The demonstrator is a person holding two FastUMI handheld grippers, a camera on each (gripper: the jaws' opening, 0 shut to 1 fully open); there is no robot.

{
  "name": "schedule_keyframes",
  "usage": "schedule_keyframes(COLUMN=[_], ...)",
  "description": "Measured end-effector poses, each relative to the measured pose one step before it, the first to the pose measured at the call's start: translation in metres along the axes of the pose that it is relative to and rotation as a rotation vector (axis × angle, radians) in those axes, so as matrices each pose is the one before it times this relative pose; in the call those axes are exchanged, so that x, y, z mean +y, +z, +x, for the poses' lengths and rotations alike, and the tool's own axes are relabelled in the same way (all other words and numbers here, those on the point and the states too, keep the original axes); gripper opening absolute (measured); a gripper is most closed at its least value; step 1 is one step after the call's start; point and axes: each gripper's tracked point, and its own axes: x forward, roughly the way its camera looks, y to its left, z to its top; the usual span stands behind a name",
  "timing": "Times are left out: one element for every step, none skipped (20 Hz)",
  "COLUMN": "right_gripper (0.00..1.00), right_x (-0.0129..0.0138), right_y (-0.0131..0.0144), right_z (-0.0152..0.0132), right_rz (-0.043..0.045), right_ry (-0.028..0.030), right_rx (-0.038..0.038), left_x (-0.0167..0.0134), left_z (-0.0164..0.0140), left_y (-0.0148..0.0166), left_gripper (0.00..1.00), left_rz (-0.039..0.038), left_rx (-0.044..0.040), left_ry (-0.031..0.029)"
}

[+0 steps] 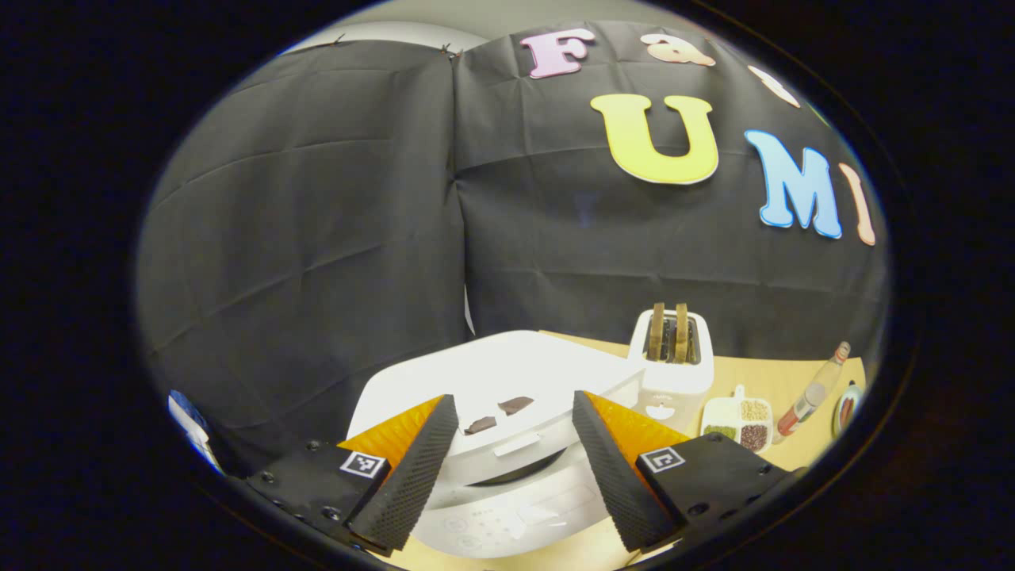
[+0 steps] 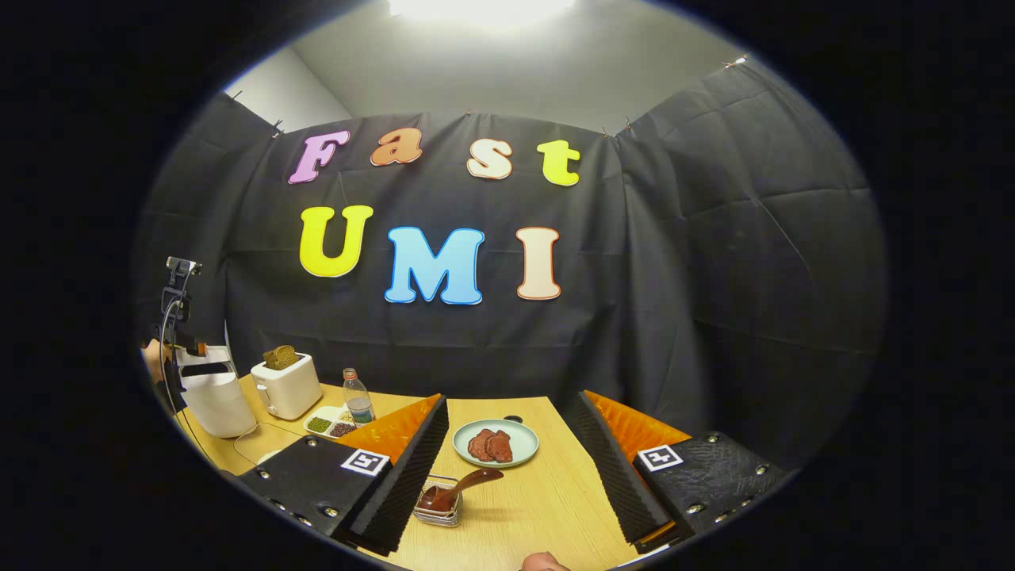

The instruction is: Close the left gripper, press the button to open the rice cooker; take a wooden spoon from the chopstick holder with the right hand, scoop a spoonful of rice and pour it into the rice cooker, then put the wooden spoon back into the chopstick holder.

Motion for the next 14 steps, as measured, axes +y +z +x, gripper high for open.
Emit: schedule_keyframes(right_gripper=[0.98, 1.00, 0.98, 1.00, 1.00, 1.00, 1.00, 0.98, 0.98, 0.98, 0.98, 0.98, 0.98, 0.98], right_x=[0.00023, 0.00060, 0.00037, -0.00025, -0.00054, 0.00061, 0.00044, 0.00028, 0.00053, 0.00060, 0.00022, -0.00013, 0.00131, 0.00068], right_y=[-0.00026, -0.00025, 0.00011, -0.00069, -0.00046, 0.00013, 0.00007, -0.00009, -0.00032, 0.00002, 0.00032, 0.00066, 0.00034, -0.00065], right_z=[-0.00097, -0.00079, -0.00118, -0.00048, -0.00124, -0.00029, -0.00099, -0.00009, -0.00033, -0.00195, -0.00105, 0.00085, -0.00110, 0.00050], right_rz=[0.00304, -0.00003, -0.00273, -0.00454, -0.00448, -0.00322, -0.00208, -0.00047, 0.00096, 0.00240, 0.00026, -0.00375, -0.00620, -0.00432], right_ry=[-0.00189, -0.00156, -0.00134, -0.00207, -0.00120, -0.00034, -0.00070, 0.00022, -0.00203, -0.00136, -0.00311, -0.00308, -0.00199, -0.00071], right_rx=[0.00145, 0.00113, 0.00016, 0.00045, 0.00074, -0.00017, 0.00052, -0.00071, 0.00027, 0.00079, -0.00004, -0.00162, -0.00274, 0.00047], left_x=[-0.00212, -0.00124, -0.00199, -0.00182, -0.00122, -0.00062, -0.00024, -0.00120, -0.00095, -0.00109, -0.00011, -0.00191, 0.00082, -0.00048], left_z=[0.00024, 0.00004, 0.00062, -0.00005, 0.00065, 0.00188, 0.00226, 0.00019, 0.00047, 0.00069, 0.00086, 0.00014, 0.00051, -0.00132], left_y=[-0.00540, -0.00475, -0.00552, -0.00574, -0.00526, -0.00601, -0.00307, -0.00181, 0.00078, -0.00178, 0.00039, -0.00071, -0.00408, 0.00026], left_gripper=[1.00, 0.96, 1.00, 1.00, 0.96, 1.00, 1.00, 0.99, 0.99, 0.99, 0.99, 0.99, 0.94, 0.96], left_rz=[0.00577, 0.00608, 0.00135, -0.00484, -0.00837, -0.00623, -0.00014, 0.00224, 0.00897, 0.01043, 0.00469, -0.02738, -0.05238, -0.04628], left_rx=[0.00553, 0.00922, 0.01054, 0.01198, 0.01149, 0.01147, 0.00653, 0.00299, -0.01634, -0.00103, -0.00241, 0.00257, 0.02956, 0.00999], left_ry=[-0.00004, -0.00104, -0.00231, -0.00311, -0.00483, -0.00153, 0.00021, 0.00255, 0.00157, 0.00568, 0.00345, -0.00875, -0.00316, -0.00431])
